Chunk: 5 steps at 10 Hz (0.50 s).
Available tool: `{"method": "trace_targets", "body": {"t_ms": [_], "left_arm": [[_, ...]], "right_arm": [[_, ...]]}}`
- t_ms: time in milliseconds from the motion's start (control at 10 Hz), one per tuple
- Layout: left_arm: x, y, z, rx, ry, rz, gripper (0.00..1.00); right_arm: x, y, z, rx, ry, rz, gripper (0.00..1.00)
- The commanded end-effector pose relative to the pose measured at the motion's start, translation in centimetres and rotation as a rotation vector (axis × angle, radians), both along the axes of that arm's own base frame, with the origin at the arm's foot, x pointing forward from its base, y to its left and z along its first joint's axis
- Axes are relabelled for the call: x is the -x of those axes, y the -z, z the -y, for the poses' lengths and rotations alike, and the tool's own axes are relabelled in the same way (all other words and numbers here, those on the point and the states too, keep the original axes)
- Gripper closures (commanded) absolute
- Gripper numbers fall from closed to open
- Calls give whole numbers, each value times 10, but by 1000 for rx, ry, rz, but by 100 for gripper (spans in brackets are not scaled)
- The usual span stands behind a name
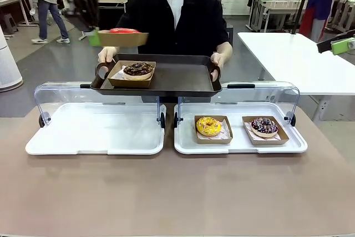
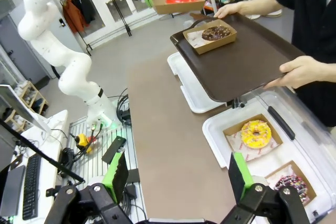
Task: Provide the desired donut to the person.
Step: Place the picked Paper togo box onto the Handle tray extended by the person.
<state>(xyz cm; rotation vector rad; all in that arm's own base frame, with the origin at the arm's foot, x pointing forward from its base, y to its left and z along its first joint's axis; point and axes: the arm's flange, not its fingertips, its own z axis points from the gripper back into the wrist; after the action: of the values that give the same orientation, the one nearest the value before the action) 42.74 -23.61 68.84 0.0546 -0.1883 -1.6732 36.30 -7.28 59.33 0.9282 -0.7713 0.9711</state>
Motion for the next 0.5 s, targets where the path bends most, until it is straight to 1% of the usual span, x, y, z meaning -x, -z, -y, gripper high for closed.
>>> {"method": "trace_targets", "body": {"t_ms": [0, 200, 300, 400], "left_arm": [[-8, 0, 21, 46, 43, 48, 99], [-14, 19, 53, 74, 98, 69, 99], [-21, 28, 67, 88, 108, 67, 99], [-27, 39, 79, 96, 88, 61, 99]], "right_arm": [[-1, -1, -2, -14, -9, 12, 0], [-1, -1, -2, -14, -9, 12, 0], [-1, -1, -2, -14, -9, 12, 0], [-1, -1, -2, -14, -9, 12, 0]]}}
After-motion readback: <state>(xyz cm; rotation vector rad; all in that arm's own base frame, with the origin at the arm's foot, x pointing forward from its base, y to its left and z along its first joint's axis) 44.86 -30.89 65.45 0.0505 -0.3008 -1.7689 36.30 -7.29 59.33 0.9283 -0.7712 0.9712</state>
